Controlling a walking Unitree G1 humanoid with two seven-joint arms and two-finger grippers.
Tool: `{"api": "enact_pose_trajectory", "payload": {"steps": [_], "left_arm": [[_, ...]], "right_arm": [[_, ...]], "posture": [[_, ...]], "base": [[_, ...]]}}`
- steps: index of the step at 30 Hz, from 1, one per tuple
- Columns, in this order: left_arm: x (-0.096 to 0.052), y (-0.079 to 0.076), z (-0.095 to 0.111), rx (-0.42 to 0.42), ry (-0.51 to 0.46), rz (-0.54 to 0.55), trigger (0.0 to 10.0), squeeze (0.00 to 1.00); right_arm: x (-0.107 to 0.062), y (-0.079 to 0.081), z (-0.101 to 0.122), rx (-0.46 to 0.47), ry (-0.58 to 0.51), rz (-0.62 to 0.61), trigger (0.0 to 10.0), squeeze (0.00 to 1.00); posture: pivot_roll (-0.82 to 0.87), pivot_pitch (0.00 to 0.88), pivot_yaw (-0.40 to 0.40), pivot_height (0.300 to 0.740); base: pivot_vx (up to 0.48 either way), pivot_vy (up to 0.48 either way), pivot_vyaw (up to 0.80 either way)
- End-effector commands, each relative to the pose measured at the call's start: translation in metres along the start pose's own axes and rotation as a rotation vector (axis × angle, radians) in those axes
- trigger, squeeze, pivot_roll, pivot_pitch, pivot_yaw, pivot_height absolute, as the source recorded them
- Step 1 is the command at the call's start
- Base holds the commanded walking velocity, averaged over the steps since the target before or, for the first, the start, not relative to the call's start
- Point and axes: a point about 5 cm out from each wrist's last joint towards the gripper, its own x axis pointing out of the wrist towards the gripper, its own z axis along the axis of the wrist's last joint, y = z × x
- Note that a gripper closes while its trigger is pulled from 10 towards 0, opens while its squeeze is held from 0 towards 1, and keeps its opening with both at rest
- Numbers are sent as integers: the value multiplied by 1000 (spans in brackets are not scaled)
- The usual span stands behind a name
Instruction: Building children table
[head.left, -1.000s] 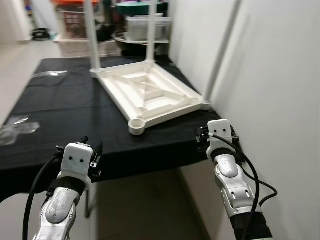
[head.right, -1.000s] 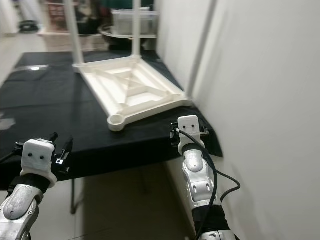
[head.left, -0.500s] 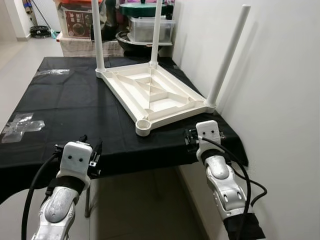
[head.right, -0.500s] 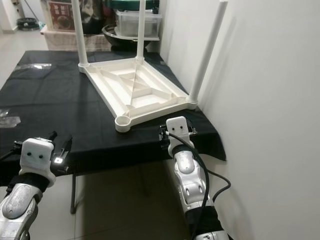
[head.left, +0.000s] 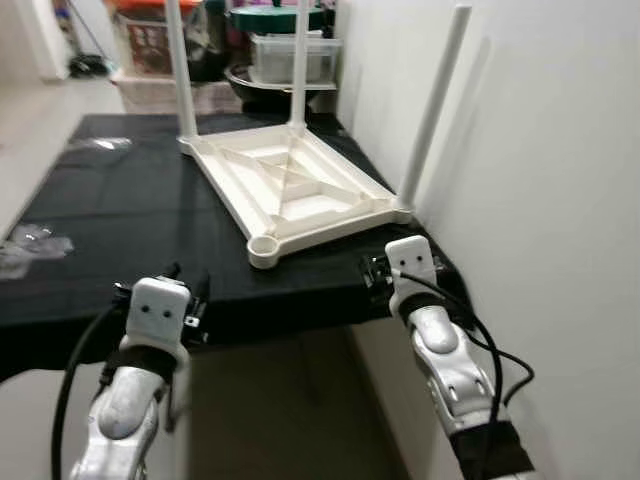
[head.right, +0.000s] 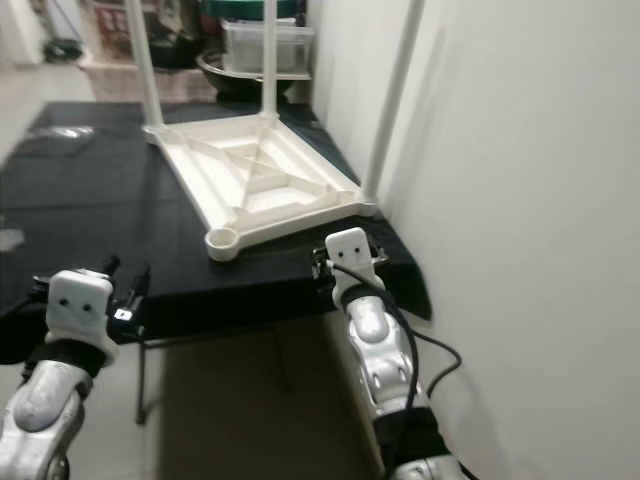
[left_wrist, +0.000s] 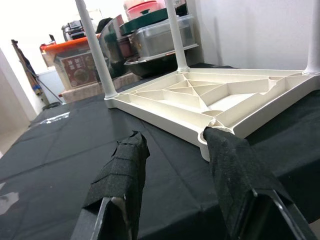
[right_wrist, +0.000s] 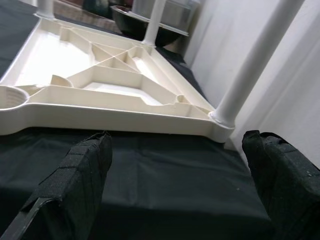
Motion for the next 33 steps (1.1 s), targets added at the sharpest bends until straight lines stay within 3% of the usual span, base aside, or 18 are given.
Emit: {"api": "enact_pose_trajectory", "payload": {"steps": [1,10,17,33], "left_arm": [[0,-2,-1,-6,5,-5,10000,0],[0,-4,-2,-16,9,-8,10000,0],[0,-6,-2,-37,9,-22,10000,0],[0,-11,-2,-31,13,-34,10000,0]], "right_arm": [[0,1,0,-6,-8,16,10000,0],[-2,11,-1,-36,-23,89,10000,0],[-2,12,-1,-36,-24,102,10000,0],[-4,15,-7,-62,6,123,10000,0]], "posture": [[-69,0,-76,740],[-69,0,-76,740],[-69,0,-74,740],[-65,0,-72,740]], "base": [[0,0,0],[0,0,0],[0,306,0],[0,0,0]]}}
